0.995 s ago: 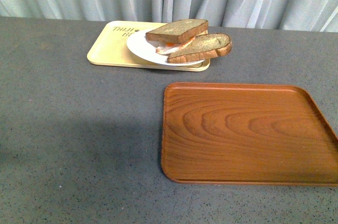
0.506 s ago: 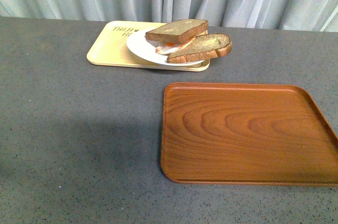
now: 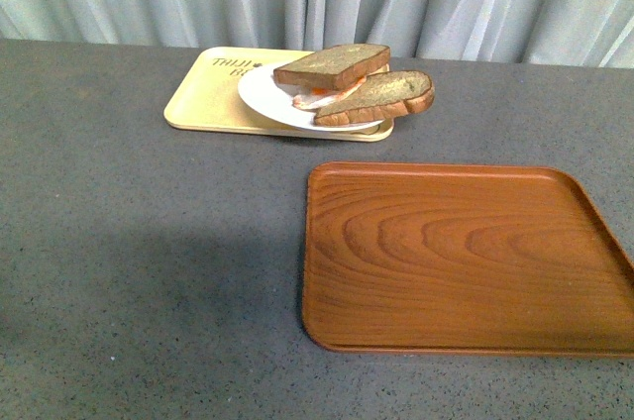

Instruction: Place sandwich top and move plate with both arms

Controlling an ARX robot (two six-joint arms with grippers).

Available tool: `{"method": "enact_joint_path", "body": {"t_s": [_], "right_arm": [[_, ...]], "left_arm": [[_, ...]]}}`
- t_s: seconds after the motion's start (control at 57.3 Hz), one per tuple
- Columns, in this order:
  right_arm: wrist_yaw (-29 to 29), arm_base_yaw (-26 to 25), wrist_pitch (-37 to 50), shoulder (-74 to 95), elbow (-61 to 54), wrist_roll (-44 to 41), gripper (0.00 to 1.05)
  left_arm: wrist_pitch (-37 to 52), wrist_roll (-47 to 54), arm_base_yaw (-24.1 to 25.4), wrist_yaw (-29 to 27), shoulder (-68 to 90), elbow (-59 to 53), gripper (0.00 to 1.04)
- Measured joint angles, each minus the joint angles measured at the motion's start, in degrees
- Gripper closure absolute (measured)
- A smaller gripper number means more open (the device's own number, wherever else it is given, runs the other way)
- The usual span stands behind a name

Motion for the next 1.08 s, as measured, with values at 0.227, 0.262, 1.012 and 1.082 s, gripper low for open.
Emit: {"method": "enact_joint_path", "body": {"t_s": [0.227,0.262,1.012,1.082], "right_arm": [[0.0,0.0,0.0,0.0,0.0,0.0,0.09],[0.0,0.0,0.0,0.0,0.0,0.0,0.09],[0.0,0.0,0.0,0.0,0.0,0.0,0.09],[0.0,0.0,0.0,0.0,0.0,0.0,0.09]], "left_arm": [[0.0,0.0,0.0,0.0,0.0,0.0,0.32],[0.0,0.0,0.0,0.0,0.0,0.0,0.25],[0.0,0.1,0.0,0.0,0.0,0.0,0.09],[0.0,0.1,0.0,0.0,0.0,0.0,0.09]]}}
